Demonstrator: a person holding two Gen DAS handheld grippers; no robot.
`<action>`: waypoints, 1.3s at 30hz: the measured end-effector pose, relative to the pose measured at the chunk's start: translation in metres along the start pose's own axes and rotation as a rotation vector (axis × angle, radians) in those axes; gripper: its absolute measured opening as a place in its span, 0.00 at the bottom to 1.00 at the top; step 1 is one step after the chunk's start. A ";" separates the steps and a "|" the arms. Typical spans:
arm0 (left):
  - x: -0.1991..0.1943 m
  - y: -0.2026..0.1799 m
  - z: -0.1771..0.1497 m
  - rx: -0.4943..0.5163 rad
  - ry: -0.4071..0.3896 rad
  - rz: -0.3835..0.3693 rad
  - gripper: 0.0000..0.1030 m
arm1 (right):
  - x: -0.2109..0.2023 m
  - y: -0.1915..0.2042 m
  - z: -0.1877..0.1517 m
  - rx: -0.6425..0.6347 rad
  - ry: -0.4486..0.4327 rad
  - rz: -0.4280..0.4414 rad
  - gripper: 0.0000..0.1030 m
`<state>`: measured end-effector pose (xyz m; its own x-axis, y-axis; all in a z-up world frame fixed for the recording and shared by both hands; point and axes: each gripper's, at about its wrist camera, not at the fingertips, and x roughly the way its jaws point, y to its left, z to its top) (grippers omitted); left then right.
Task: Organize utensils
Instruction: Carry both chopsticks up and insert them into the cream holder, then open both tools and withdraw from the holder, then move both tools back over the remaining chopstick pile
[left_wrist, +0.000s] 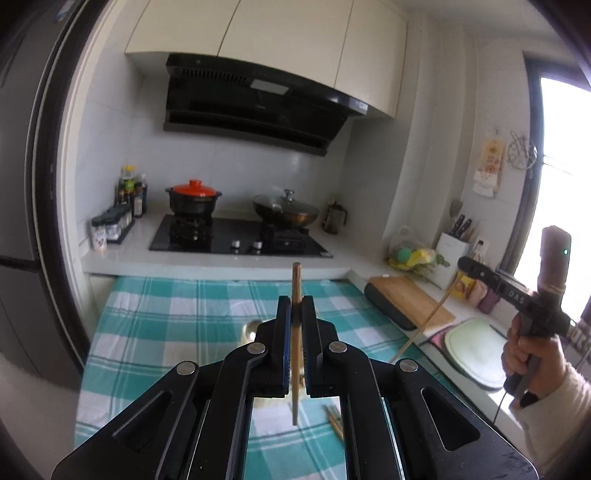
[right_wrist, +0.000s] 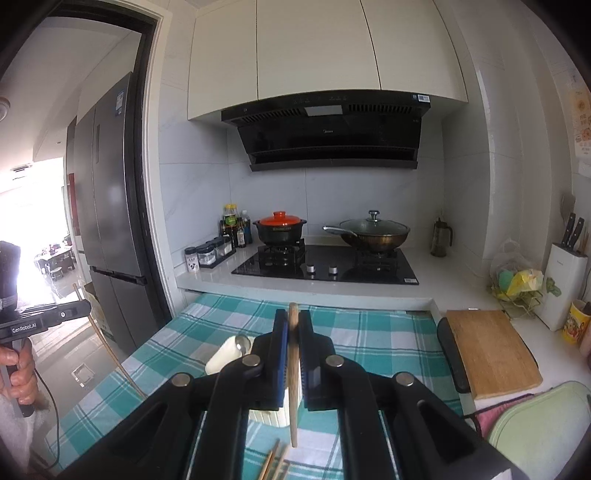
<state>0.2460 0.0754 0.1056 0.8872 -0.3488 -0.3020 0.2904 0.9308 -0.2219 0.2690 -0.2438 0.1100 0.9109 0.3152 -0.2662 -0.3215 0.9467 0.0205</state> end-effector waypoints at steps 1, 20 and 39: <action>0.005 0.000 0.008 0.004 -0.036 0.012 0.03 | 0.007 0.002 0.006 -0.002 -0.022 0.001 0.05; 0.240 0.029 -0.041 -0.035 0.353 0.091 0.04 | 0.220 0.011 -0.051 0.130 0.345 0.150 0.06; 0.120 0.006 -0.218 -0.015 0.609 0.118 0.77 | 0.085 -0.023 -0.189 0.023 0.496 -0.045 0.52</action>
<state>0.2761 0.0149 -0.1340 0.5478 -0.2477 -0.7991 0.1937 0.9668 -0.1669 0.3047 -0.2519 -0.0954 0.6893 0.2093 -0.6935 -0.2738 0.9616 0.0181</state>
